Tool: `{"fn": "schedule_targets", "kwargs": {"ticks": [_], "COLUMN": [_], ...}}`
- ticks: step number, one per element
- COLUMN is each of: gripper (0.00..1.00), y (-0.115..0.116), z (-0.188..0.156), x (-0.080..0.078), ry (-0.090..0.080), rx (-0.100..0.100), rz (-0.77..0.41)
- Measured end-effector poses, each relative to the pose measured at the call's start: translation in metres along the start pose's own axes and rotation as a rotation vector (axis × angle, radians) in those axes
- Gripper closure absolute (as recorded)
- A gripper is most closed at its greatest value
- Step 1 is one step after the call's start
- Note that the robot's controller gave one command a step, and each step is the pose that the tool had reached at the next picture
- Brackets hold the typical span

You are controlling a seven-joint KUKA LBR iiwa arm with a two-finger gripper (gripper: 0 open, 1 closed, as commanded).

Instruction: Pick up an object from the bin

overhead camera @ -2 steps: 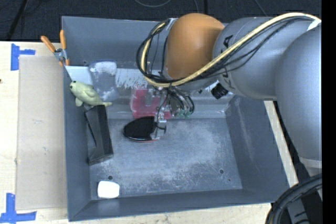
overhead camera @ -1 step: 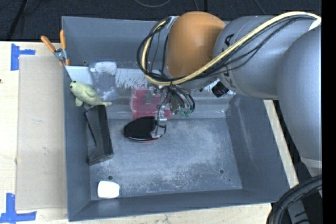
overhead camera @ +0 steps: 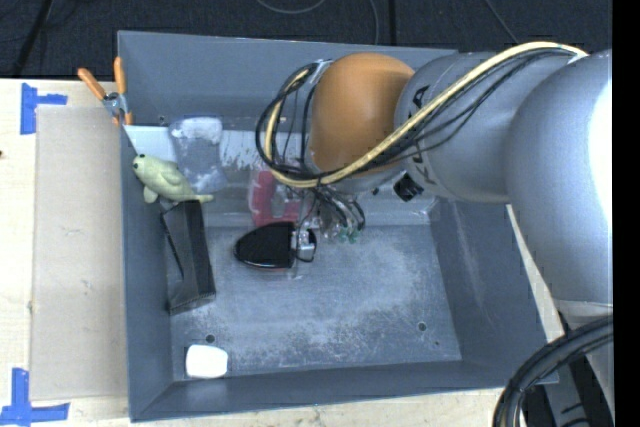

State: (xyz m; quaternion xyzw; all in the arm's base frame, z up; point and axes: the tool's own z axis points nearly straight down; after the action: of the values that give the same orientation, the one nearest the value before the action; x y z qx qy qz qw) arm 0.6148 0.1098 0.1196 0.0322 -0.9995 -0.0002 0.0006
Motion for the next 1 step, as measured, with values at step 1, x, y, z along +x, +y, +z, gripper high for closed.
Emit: {"fn": "schedule_targets", "kwargs": {"ticks": [1], "gripper": [1.0], "y": [0.0164], "z": [0.0499], "x": [0.0176], "ry": [0.004], "rx": [0.0], "rz": [0.122]}}
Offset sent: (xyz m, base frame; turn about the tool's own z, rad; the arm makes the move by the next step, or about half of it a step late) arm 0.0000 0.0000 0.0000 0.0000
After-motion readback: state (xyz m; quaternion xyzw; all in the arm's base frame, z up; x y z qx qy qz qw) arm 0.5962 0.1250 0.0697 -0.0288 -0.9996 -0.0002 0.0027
